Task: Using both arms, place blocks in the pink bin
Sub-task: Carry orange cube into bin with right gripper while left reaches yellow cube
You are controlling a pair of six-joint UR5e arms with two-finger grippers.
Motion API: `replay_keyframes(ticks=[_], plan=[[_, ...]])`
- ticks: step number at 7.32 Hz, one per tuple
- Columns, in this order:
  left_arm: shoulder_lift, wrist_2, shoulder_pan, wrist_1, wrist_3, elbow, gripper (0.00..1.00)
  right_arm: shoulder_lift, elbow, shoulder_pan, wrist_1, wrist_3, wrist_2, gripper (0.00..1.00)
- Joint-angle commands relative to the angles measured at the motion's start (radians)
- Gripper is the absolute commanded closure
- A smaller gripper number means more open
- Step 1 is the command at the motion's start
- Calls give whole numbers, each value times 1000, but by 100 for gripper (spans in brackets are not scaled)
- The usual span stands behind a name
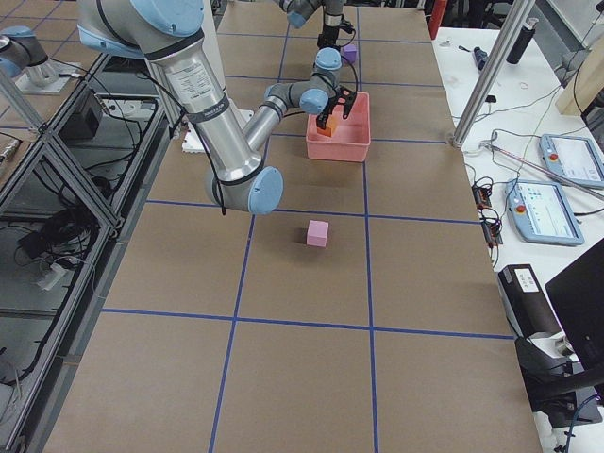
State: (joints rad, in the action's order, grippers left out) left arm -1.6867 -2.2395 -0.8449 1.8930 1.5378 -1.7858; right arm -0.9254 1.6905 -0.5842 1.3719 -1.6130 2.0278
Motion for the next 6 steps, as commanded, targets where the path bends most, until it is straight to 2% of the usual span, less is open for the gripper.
replay_keyframes(ticks=[1,6], plan=[[-42,14,9,0,18,37,0,-4,-3,1,-2,4,-12,1],[-56,41,43,9,39,74,0,-12,18,-45,0,-4,-12,1]])
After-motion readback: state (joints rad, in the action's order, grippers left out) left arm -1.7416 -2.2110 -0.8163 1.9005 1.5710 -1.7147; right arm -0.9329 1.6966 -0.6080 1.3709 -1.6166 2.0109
